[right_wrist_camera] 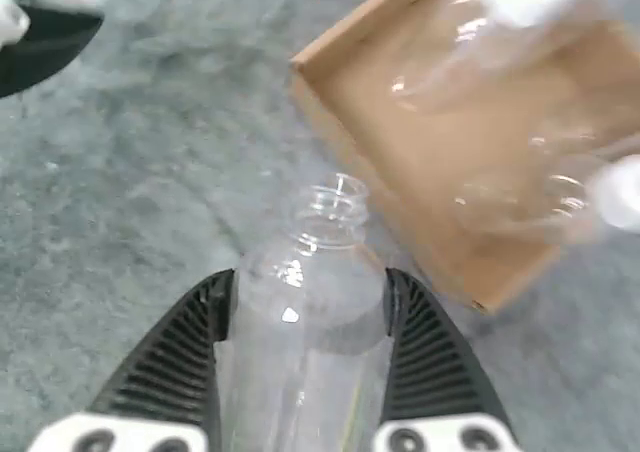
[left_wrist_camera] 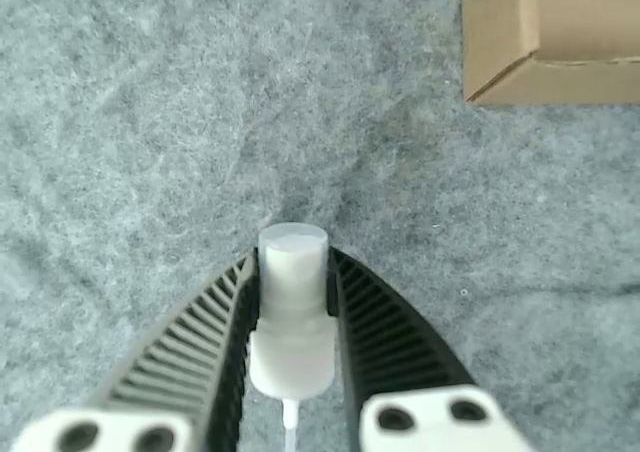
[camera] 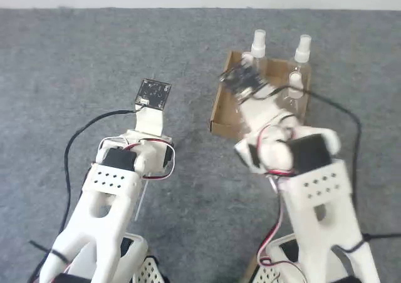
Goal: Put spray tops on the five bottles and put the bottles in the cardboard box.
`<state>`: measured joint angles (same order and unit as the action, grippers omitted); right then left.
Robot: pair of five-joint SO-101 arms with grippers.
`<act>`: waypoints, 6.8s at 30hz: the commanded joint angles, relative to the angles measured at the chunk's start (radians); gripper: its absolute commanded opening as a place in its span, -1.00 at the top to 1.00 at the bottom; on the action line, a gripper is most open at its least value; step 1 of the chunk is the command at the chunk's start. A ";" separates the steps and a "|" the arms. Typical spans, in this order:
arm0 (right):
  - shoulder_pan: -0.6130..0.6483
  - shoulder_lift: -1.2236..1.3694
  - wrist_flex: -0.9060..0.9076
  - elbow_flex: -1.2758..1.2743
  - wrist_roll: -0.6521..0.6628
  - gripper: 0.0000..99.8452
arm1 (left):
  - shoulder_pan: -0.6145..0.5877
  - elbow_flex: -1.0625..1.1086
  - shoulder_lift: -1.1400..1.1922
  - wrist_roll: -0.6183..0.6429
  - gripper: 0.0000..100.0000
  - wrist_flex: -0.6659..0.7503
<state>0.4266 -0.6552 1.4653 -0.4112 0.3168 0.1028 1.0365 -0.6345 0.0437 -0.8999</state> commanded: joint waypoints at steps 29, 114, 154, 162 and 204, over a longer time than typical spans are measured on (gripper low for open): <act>0.050 -0.054 -0.280 -0.347 -0.021 0.99 | -0.005 -0.012 -0.040 -0.008 0.97 0.029; 0.512 -0.054 -1.310 -0.775 -0.183 0.99 | -0.104 -0.495 -0.098 0.310 0.97 0.097; 0.410 -0.395 -1.359 -0.936 -0.330 0.99 | 0.091 -0.211 -0.428 0.181 0.97 -0.110; 0.380 -0.394 -1.451 -0.979 -0.331 0.99 | 0.092 -0.278 -0.427 0.175 0.95 -0.176; 0.380 -0.394 -1.448 -0.979 -0.331 0.99 | 0.081 -0.295 -0.373 -0.003 0.75 -0.195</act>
<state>0.8209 -1.0096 0.0430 -1.4055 -0.0008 0.1826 0.7633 -0.9797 0.0529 -1.0902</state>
